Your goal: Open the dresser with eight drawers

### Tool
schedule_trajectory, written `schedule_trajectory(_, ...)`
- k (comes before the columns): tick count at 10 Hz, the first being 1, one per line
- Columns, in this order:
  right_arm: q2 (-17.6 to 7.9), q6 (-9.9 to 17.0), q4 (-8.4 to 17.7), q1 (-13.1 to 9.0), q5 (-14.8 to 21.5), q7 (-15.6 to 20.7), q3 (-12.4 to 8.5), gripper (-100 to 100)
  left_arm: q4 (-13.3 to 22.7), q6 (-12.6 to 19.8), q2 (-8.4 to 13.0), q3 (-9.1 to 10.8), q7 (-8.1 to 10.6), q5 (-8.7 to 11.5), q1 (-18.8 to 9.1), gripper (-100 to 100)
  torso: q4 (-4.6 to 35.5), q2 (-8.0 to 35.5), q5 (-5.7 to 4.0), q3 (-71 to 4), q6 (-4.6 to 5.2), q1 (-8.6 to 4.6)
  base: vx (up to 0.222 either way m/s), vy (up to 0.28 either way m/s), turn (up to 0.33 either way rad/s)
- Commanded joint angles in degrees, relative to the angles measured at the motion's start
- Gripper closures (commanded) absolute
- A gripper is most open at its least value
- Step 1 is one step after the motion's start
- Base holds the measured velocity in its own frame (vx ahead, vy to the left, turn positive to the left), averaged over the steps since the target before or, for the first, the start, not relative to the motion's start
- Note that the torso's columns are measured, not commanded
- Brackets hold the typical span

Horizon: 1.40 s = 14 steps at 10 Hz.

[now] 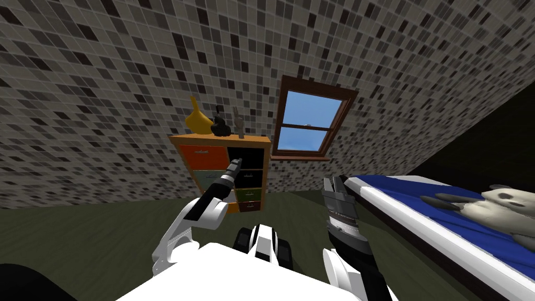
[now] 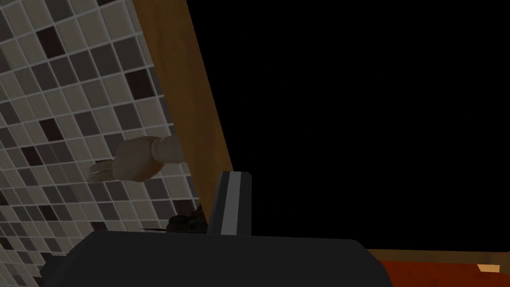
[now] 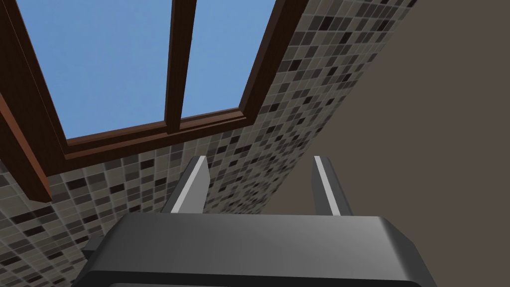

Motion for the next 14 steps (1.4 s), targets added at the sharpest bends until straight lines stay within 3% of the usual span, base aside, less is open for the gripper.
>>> schedule_trajectory(1, -0.01, 0.0, 0.0, 0.01, 0.0, 0.0, -0.01, 0, 0.4, 0.13, 1.89, 0.0, 0.04, 0.04, 0.0, -100, -0.12, -0.46, 0.06, -0.27, 0.0, 0.18, -0.016, -0.008, -0.003)
schedule_trajectory(3, -0.01, -0.01, -0.01, 0.04, 0.0, 0.0, -0.01, 0, 1.41, 0.39, 4.21, 0.07, 0.17, 0.16, -0.12, -100, -0.2, -0.64, 0.08, -0.42, -0.01, 0.22, 0.03, 0.011, -0.003)
schedule_trajectory(6, -0.02, -0.01, -0.01, 0.05, 0.0, 0.0, -0.02, 0, 0.97, 2.91, 4.53, 0.26, 0.39, 0.38, 0.29, -100, -0.13, -0.42, 0.04, -0.27, -0.01, 0.1, 0.153, 0.039, -0.014)
schedule_trajectory(9, -0.01, -0.01, -0.01, 0.04, 0.0, 0.0, -0.01, 0, -2.98, 3.99, -0.14, 0.27, 0.32, 0.34, 0.72, -100, 0.0, 0.06, 0.0, 0.02, 0.0, -0.03, 0.098, 0.017, -0.005)
schedule_trajectory(10, -0.01, -0.01, -0.01, 0.03, 0.0, 0.0, -0.01, 0, -1.95, 3.71, 0.71, 0.16, 0.29, 0.25, 0.69, -100, 0.05, 0.19, 0.0, 0.11, 0.0, -0.02, 0.012, 0.0, 0.0)
schedule_trajectory(12, -0.01, 0.0, 0.0, 0.03, 0.0, 0.0, -0.01, 0, -4.75, 5.76, 0.56, 0.05, 0.15, 0.24, 1.39, -100, -0.06, -0.23, 0.04, -0.14, 0.0, 0.11, 0.093, 0.014, -0.029)
schedule_trajectory(13, -0.01, -0.01, -0.01, 0.04, 0.0, 0.0, -0.01, 0, -4.0, 4.91, 0.61, 0.1, 0.22, 0.28, 1.42, -100, -0.15, -0.49, 0.05, -0.32, -0.01, 0.13, 0.056, 0.009, -0.001)
schedule_trajectory(14, -0.01, -0.01, -0.01, 0.04, 0.0, 0.0, -0.01, 0, -2.45, 4.0, 0.57, 0.15, 0.27, 0.25, 0.79, 100, -0.12, -0.31, 0.04, -0.23, 0.01, 0.09, -0.073, -0.014, 0.055)
